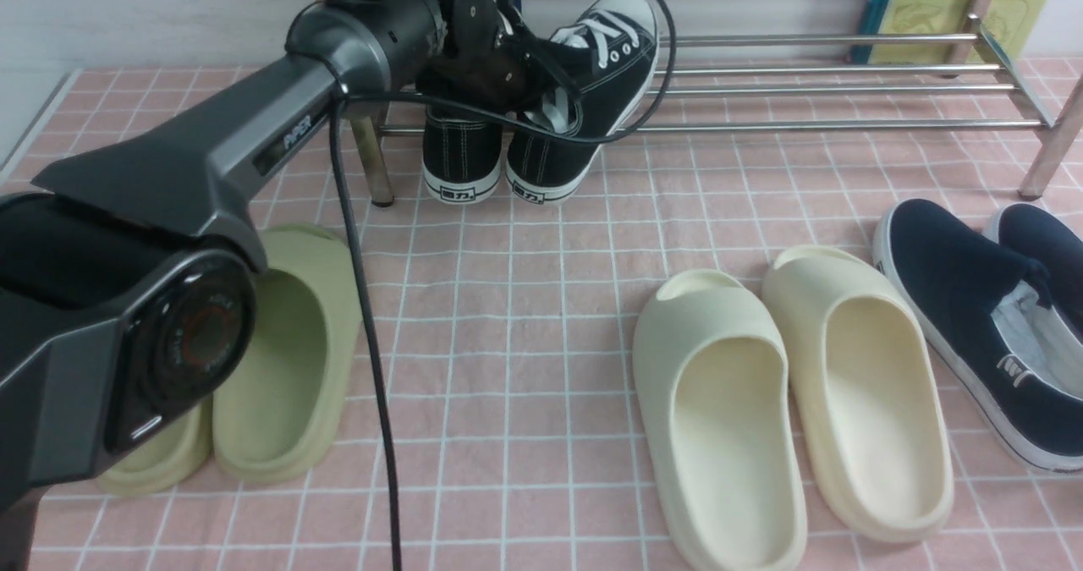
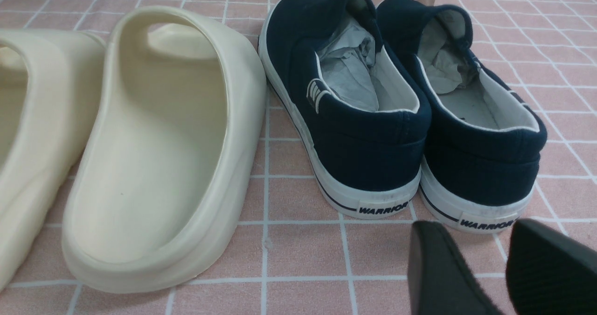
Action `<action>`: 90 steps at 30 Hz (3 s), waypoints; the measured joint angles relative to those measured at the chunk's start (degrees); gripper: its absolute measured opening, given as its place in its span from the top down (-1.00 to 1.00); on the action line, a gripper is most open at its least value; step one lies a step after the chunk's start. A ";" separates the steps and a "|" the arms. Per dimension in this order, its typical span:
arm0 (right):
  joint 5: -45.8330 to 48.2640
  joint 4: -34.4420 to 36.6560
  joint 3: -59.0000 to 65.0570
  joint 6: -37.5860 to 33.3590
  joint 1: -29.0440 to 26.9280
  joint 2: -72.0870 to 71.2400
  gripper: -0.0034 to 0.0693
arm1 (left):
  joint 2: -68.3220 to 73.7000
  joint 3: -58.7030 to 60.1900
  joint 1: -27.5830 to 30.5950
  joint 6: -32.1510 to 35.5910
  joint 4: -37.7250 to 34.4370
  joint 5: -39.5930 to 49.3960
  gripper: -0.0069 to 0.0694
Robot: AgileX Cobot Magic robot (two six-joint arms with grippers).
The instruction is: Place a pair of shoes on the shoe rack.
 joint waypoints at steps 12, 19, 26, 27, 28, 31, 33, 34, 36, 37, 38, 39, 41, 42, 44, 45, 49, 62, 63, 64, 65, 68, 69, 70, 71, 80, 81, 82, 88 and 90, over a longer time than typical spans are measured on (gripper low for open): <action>0.00 0.00 0.00 0.00 0.00 0.00 0.25 | -1.41 -0.42 0.18 -5.45 4.19 3.04 0.06; 0.00 0.00 0.00 0.00 0.00 0.00 0.25 | -13.14 -0.42 0.24 5.00 4.43 21.61 -0.17; 0.00 0.00 0.00 0.00 0.00 0.00 0.25 | -27.95 -0.60 0.24 13.10 4.91 33.23 0.17; 0.00 0.00 0.00 0.00 0.00 0.00 0.25 | -32.16 0.11 0.24 13.54 5.83 34.53 0.30; 0.00 0.00 0.00 0.00 0.00 0.00 0.25 | -34.82 1.10 0.24 13.68 6.59 34.97 0.40; 0.00 0.00 0.00 0.00 0.00 0.00 0.25 | -41.09 5.46 0.24 13.39 8.14 35.14 0.62; 0.00 0.00 0.00 0.00 0.00 0.00 0.25 | -47.67 13.15 0.24 13.03 8.87 34.01 0.78; 0.00 0.00 0.00 0.00 0.00 0.00 0.25 | -49.67 15.97 0.24 12.90 8.87 33.28 0.80; 0.00 0.00 0.00 0.00 0.00 0.00 0.25 | -54.56 23.56 0.24 12.36 8.81 30.66 0.81; 0.00 0.00 0.00 0.00 0.00 0.00 0.25 | -55.55 24.35 0.24 12.21 8.81 30.09 0.81; 0.00 0.00 0.00 0.00 0.00 0.00 0.25 | -58.51 29.77 0.24 11.73 8.81 28.32 0.81; 0.00 0.00 0.00 0.00 0.00 0.00 0.25 | -61.03 33.54 0.24 11.19 8.81 26.91 0.81; 0.00 0.00 0.00 0.00 0.00 0.00 0.25 | -65.09 39.29 0.24 10.52 8.81 24.76 0.81; 0.00 0.00 0.00 0.00 0.00 0.00 0.25 | -69.01 44.59 0.24 10.20 8.81 22.63 0.81; 0.00 0.00 0.00 0.00 0.00 0.00 0.25 | -71.79 48.22 0.24 10.02 8.68 21.22 0.81; 0.00 0.00 0.00 0.00 0.00 0.00 0.25 | -75.13 52.47 0.24 9.95 8.46 19.85 0.81; 0.00 0.00 0.00 0.00 0.00 0.00 0.25 | -81.31 59.59 0.24 9.83 7.21 19.97 0.81; 0.00 0.00 0.00 0.00 0.00 0.00 0.25 | -88.17 62.87 0.24 10.42 9.91 35.44 0.81; 0.00 0.00 0.00 0.00 0.00 0.00 0.25 | -88.47 63.22 0.24 10.79 9.91 35.44 0.81; 0.00 0.00 0.00 0.00 0.00 0.00 0.25 | -88.77 64.06 0.24 10.93 10.04 35.18 0.81; 0.00 0.00 0.00 0.00 0.00 0.00 0.25 | -89.32 65.46 0.24 10.93 10.37 34.22 0.81; 0.00 0.00 0.00 0.00 0.00 0.00 0.25 | -92.77 71.44 0.24 10.93 11.45 26.32 0.80; 0.00 0.00 0.00 0.00 0.00 0.00 0.25 | -94.25 74.43 0.24 10.93 11.92 23.00 0.80; 0.00 0.00 0.00 0.00 0.00 0.00 0.25 | -95.95 77.02 0.24 10.93 12.46 19.37 0.79; 0.00 0.00 0.00 0.00 0.00 0.00 0.25 | -98.83 81.21 0.24 10.88 13.38 13.60 0.79; 0.00 0.00 0.00 0.00 0.00 0.00 0.25 | -121.78 108.04 10.84 4.89 15.17 -15.85 0.79; 0.00 0.00 0.00 0.00 0.00 0.00 0.25 | -122.28 108.46 11.41 4.89 15.17 -15.85 0.79; 0.00 0.00 0.00 0.00 0.00 0.00 0.25 | -124.68 110.10 13.68 5.42 12.79 -16.54 0.79; 0.00 0.00 0.00 0.00 0.00 0.00 0.25 | -132.64 120.26 27.84 13.16 4.54 -18.03 0.79; 0.00 0.00 0.00 0.00 0.00 0.00 0.25 | -132.71 122.03 29.02 13.58 4.95 -18.17 0.79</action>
